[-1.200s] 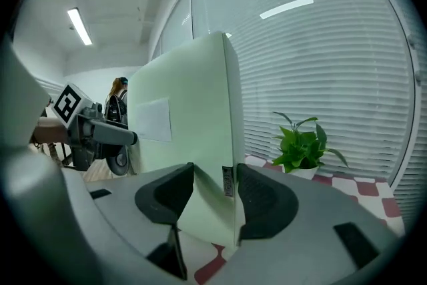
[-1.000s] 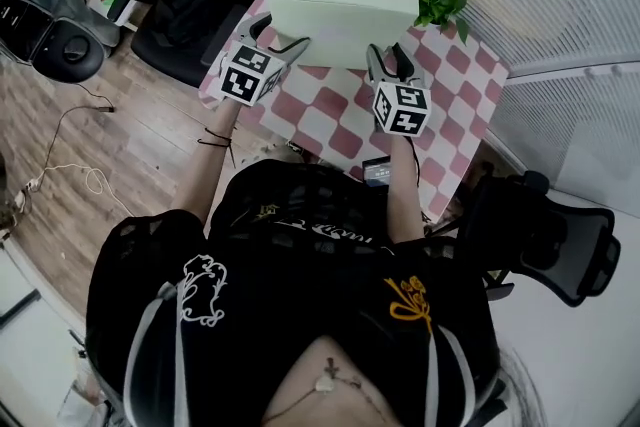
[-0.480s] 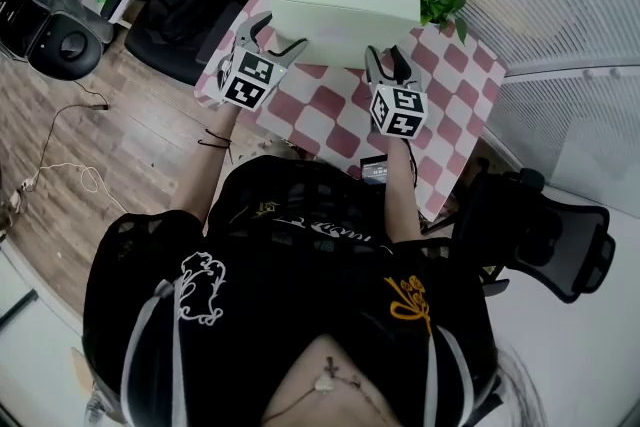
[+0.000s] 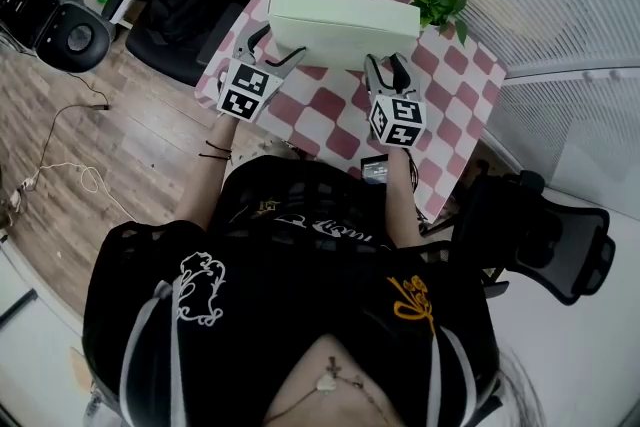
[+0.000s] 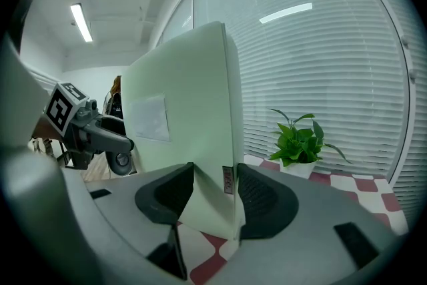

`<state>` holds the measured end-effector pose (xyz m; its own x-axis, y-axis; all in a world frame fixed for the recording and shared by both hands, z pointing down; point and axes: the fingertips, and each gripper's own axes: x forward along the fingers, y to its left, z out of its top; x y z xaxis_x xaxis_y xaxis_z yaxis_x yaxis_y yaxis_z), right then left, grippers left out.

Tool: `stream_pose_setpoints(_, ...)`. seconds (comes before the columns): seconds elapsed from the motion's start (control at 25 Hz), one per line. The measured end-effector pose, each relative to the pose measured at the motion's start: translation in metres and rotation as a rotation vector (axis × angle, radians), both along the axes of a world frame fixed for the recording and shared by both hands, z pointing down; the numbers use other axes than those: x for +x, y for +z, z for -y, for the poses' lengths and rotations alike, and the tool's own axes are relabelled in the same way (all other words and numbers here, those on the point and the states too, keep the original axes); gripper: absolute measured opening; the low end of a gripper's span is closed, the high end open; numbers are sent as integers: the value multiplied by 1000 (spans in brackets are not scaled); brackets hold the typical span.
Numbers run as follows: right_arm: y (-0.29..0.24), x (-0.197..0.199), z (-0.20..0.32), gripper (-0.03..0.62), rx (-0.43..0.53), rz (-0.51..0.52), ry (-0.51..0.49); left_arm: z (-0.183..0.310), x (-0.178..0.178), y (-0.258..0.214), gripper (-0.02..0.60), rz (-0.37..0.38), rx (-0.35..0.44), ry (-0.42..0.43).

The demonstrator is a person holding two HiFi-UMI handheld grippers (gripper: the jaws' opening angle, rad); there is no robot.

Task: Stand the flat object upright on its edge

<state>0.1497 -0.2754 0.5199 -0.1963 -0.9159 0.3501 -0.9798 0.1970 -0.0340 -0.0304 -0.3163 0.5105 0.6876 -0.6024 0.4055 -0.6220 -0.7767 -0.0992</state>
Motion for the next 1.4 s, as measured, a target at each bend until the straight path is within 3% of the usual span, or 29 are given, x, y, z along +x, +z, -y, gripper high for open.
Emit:
stream_pose_setpoints(0.28, 1, -1, 1, 210, -3, 17, 1, 3, -1, 0, 339, -26, -22, -11)
stream_pose_setpoints(0.52, 9, 1, -1, 210, -35, 7, -6, -2, -4, 15, 339, 34, -76, -12)
stream_pose_setpoints(1.0, 12, -2, -12, 210, -69, 13, 8, -11, -30, 13, 339, -37, -126, -94)
stream_pose_setpoints(1.4, 0, -13, -32, 210, -64, 68, -11, -46, -24, 12, 339, -64, -174, -68)
